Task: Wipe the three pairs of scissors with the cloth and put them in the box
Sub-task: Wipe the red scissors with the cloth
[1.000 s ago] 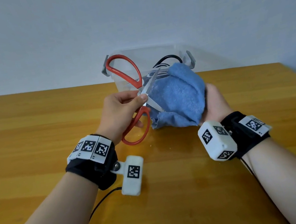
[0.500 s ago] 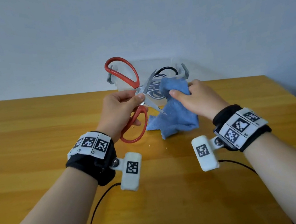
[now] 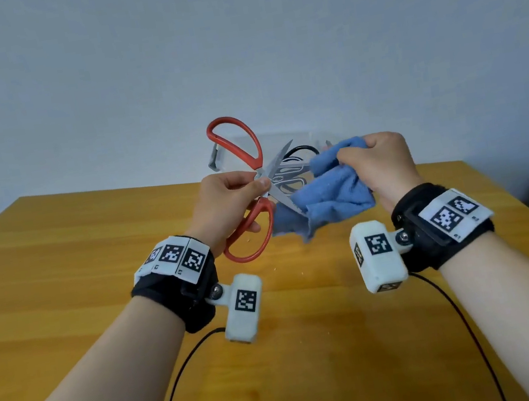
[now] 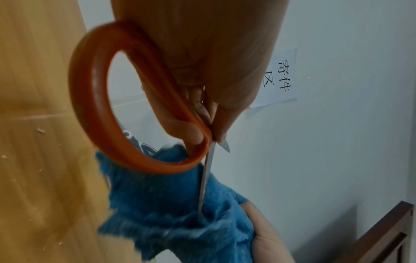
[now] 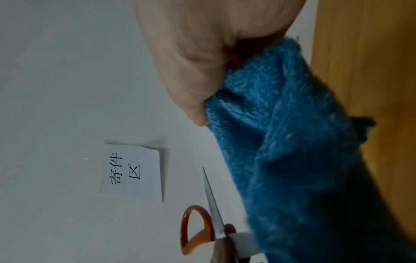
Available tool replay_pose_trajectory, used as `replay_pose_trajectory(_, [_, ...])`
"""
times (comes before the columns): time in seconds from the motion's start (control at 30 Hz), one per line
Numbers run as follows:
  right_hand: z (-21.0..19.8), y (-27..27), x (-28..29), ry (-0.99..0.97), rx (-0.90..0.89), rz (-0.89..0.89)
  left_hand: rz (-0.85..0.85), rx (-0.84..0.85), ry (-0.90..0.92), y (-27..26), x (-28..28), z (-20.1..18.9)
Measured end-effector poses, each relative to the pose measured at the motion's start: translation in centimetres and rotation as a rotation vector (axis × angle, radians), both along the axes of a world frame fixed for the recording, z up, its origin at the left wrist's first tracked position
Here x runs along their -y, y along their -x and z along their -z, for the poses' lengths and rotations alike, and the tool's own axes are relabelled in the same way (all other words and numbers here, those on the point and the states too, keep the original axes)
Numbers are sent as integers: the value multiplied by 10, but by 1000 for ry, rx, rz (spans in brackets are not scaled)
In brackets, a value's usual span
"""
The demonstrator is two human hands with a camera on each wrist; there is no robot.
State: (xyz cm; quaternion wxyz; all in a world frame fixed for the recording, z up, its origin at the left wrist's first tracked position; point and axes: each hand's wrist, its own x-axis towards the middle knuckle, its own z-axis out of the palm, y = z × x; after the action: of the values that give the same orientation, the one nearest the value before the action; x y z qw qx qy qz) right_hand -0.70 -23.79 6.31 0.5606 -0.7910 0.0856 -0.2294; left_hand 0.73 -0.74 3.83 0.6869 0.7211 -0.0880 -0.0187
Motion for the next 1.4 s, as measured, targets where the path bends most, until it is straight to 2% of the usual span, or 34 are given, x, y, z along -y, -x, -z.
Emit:
replay_pose_trajectory(0.07, [2, 0, -2, -34, -18, -18, 10, -6, 9, 1, 0, 1])
replay_pose_trajectory(0.2, [14, -3, -5, 203, -92, -196, 28, -27, 2, -1, 0, 11])
replay_pose_trajectory(0.37, [36, -10, -12, 419, -55, -356, 36, -61, 7, -9, 2, 34])
replay_pose_trajectory(0.57, [71, -24, -16, 361, -39, -528, 77, -71, -28, -21, 11, 62])
replay_pose_trajectory(0.77, [104, -35, -11, 103, -61, -569, 159, -83, 33, -33, 25, 88])
replay_pose_trajectory(0.93, [125, -42, -8, -64, -44, -628, 215, -21, 33, -42, 32, 103])
replay_pose_trajectory(1.17, [135, -55, -9, -25, 1, -581, 222, 29, -94, -48, 32, 111])
replay_pose_trajectory(1.4, [144, -59, -13, 32, 86, -436, 187, 50, -103, -49, 35, 113])
